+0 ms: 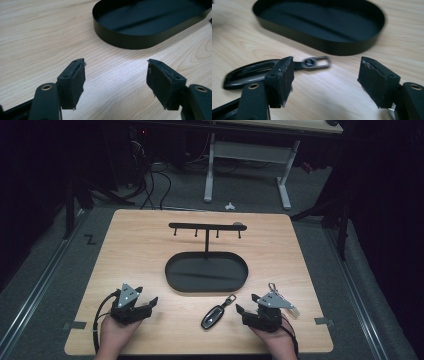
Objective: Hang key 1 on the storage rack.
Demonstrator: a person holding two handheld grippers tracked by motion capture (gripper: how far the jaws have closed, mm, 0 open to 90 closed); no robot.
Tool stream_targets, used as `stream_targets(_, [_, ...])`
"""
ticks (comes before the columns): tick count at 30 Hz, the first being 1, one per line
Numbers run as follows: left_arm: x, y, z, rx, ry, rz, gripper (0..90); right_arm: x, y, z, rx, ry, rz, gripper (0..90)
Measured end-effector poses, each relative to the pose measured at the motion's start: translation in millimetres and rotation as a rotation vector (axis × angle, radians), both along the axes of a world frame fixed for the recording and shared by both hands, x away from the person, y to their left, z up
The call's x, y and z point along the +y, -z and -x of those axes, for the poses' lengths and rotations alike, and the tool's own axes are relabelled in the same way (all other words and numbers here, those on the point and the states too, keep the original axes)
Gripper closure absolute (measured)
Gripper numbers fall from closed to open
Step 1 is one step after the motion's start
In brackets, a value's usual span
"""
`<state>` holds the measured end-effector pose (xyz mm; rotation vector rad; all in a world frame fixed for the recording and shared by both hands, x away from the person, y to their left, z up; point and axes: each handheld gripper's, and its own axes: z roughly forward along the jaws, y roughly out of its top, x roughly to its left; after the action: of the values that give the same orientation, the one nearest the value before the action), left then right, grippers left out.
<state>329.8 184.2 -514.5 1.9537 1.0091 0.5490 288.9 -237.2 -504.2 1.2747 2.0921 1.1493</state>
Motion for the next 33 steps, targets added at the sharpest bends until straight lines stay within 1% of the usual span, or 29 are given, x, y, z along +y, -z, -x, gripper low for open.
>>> stream_targets(1, [1.5, 1.1, -0.1, 0.007, -0.005, -0.007, 32.0, 12.3, 1.2, 1.3, 0.005, -0.030, -0.007, 29.1])
stream_targets(2, [1.5, 1.1, -0.1, 0.007, -0.005, -0.007, 32.0, 12.3, 1.2, 1.3, 0.005, -0.030, -0.007, 29.1])
stream_targets(3, [2.9, 1.3, 0.0, 0.007, -0.008, -0.007, 32.0, 21.6, 1.4, 3.1, 0.006, -0.053, -0.005, 30.9])
stream_targets(4, [3.8, 1.2, 0.1, 0.007, -0.008, -0.008, 32.0, 27.0, 1.5, 4.5, 0.004, -0.066, -0.001, 32.3])
stream_targets(6, [4.7, 1.3, 0.2, 0.008, -0.011, -0.009, 32.1, 37.1, 1.6, 6.1, 0.000, -0.090, -0.005, 37.1])
stream_targets(8, [5.4, 1.7, 0.3, 0.010, -0.013, -0.008, 32.3, 46.0, 1.6, 6.0, 0.007, -0.122, -0.015, 44.7])
stream_targets(9, [5.8, 2.0, 0.4, 0.012, -0.014, -0.006, 32.3, 50.0, 1.9, 5.5, 0.012, -0.138, -0.014, 47.8])
stream_targets(10, [5.8, 2.0, 0.4, 0.012, -0.014, -0.006, 32.3, 50.0, 1.9, 5.5, 0.012, -0.138, -0.014, 47.8])
stream_targets(11, [6.4, 1.7, 1.2, 0.012, -0.014, -0.007, 32.3, 56.8, 2.7, 5.4, 0.028, -0.159, -0.027, 53.5])
stream_targets(12, [6.4, 1.7, 1.2, 0.012, -0.014, -0.007, 32.3, 56.8, 2.7, 5.4, 0.028, -0.159, -0.027, 53.5])
stream_targets(13, [6.5, 1.1, 2.0, 0.005, -0.014, -0.007, 32.3, 63.0, 3.1, 5.8, 0.035, -0.190, -0.031, 56.3])
stream_targets(14, [6.5, 1.1, 2.0, 0.005, -0.014, -0.007, 32.3, 66.1, 2.9, 6.3, 0.035, -0.204, -0.028, 56.7])
stream_targets(17, [6.7, 0.9, 1.9, 0.003, -0.017, -0.003, 32.2, 70.0, 2.4, 7.0, 0.036, -0.223, -0.030, 60.2])
stream_targets(18, [6.5, 1.0, 1.8, 0.003, -0.016, -0.003, 32.1, 72.8, 2.6, 7.8, 0.041, -0.235, -0.032, 63.7])
stream_targets(19, [6.0, 1.0, 1.8, 0.001, -0.016, -0.002, 32.2, 75.7, 3.5, 8.7, 0.048, -0.254, -0.030, 71.2])
stream_targets(21, [5.6, 0.6, 2.2, -0.003, -0.014, -0.003, 32.2, 77.6, 4.2, 10.6, 0.047, -0.272, -0.017, 79.6])
stream_targets(22, [5.6, 0.6, 2.2, -0.003, -0.014, -0.003, 32.2, 77.7, 4.6, 10.8, 0.049, -0.275, -0.016, 82.5])
stream_targets(23, [5.5, -0.2, 2.9, -0.003, 0.000, 0.007, 33.6, 77.6, 5.4, 11.1, 0.058, -0.280, -0.018, 87.0])
stream_targets(24, [5.5, -0.2, 2.9, -0.003, 0.000, 0.007, 35.0, 77.6, 5.4, 11.1, 0.058, -0.280, -0.018, 87.0])
stream_targets(25, [5.7, -1.6, 3.9, -0.010, 0.013, 0.025, 35.7, 77.4, 7.3, 10.7, 0.067, -0.287, -0.016, 89.9])
stream_targets(26, [5.7, -1.6, 3.9, -0.010, 0.013, 0.025, 35.8, 77.4, 7.3, 10.7, 0.067, -0.287, -0.016, 89.9])
stream_targets(27, [5.5, -2.9, 4.8, -0.016, 0.016, 0.026, 35.8, 77.2, 8.6, 10.1, 0.079, -0.292, -0.014, 90.0])
stream_targets(30, [4.9, -3.0, 5.5, -0.020, 0.018, 0.023, 35.3, 77.5, 9.4, 9.5, 0.083, -0.296, -0.011, 90.0])
stream_targets(31, [4.7, -2.4, 5.9, -0.022, 0.018, 0.017, 34.9, 78.6, 10.0, 10.0, 0.083, -0.308, -0.005, 90.0])
stream_targets(33, [4.9, -2.0, 6.2, -0.020, 0.021, 0.009, 34.7, 79.0, 9.6, 11.4, 0.086, -0.312, -0.004, 90.0])
